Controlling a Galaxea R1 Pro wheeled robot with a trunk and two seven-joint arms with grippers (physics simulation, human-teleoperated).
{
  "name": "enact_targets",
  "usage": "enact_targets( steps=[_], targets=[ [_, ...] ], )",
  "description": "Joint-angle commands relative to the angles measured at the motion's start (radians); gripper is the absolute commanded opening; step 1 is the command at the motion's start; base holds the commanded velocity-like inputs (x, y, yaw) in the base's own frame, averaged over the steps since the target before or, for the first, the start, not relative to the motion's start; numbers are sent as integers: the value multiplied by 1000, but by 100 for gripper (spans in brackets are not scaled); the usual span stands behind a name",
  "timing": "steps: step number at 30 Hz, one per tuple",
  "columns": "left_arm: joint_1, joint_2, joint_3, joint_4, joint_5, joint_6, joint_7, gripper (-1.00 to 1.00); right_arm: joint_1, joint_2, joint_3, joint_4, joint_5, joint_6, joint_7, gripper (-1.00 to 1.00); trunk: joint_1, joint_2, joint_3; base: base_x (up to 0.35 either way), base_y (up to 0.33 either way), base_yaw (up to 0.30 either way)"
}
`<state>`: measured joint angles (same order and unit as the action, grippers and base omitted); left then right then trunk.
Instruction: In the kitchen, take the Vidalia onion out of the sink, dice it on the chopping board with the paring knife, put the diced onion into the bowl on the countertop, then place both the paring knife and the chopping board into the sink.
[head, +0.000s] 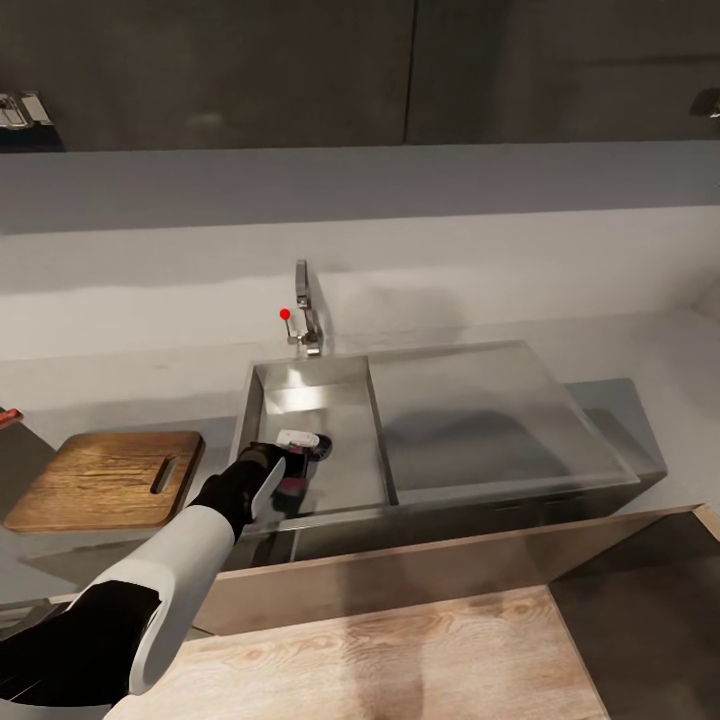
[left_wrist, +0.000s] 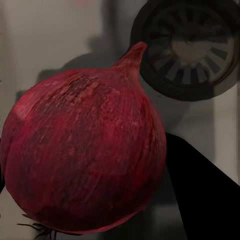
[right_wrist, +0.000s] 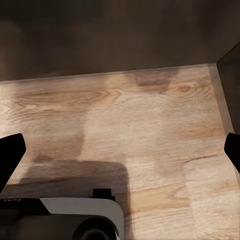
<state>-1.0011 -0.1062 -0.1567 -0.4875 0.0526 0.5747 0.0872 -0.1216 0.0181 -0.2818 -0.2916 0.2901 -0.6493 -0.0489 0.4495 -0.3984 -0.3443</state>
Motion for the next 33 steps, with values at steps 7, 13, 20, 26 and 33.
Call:
enact_targets(
  steps=[7, 13, 20, 26, 33],
  targets=[
    [-1, -2, -5, -110, 8, 13, 6, -100, -1, 1, -5, 1, 11, -3, -5, 100, 1, -2, 9, 0, 0, -8],
    [2, -1, -7, -320, 12, 167, 6, -100, 0, 1, -5, 2, 11, -3, -5, 100, 1, -2, 19, 0, 0, 0],
    [66, 2, -7, -484, 12, 202, 6, -100, 0, 0, -5, 2, 11, -3, -3, 100, 1, -2, 30, 0, 0, 0],
    [186, 4, -9, -687, 12, 213, 5, -100, -1, 1, -5, 2, 11, -2, -2, 100, 1, -2, 39, 0, 0, 0],
    [360, 5, -24, -939, 10, 218, 5, -100, 0, 1, -4, 3, 11, -1, -2, 100, 1, -2, 51, 0, 0, 0]
  ],
)
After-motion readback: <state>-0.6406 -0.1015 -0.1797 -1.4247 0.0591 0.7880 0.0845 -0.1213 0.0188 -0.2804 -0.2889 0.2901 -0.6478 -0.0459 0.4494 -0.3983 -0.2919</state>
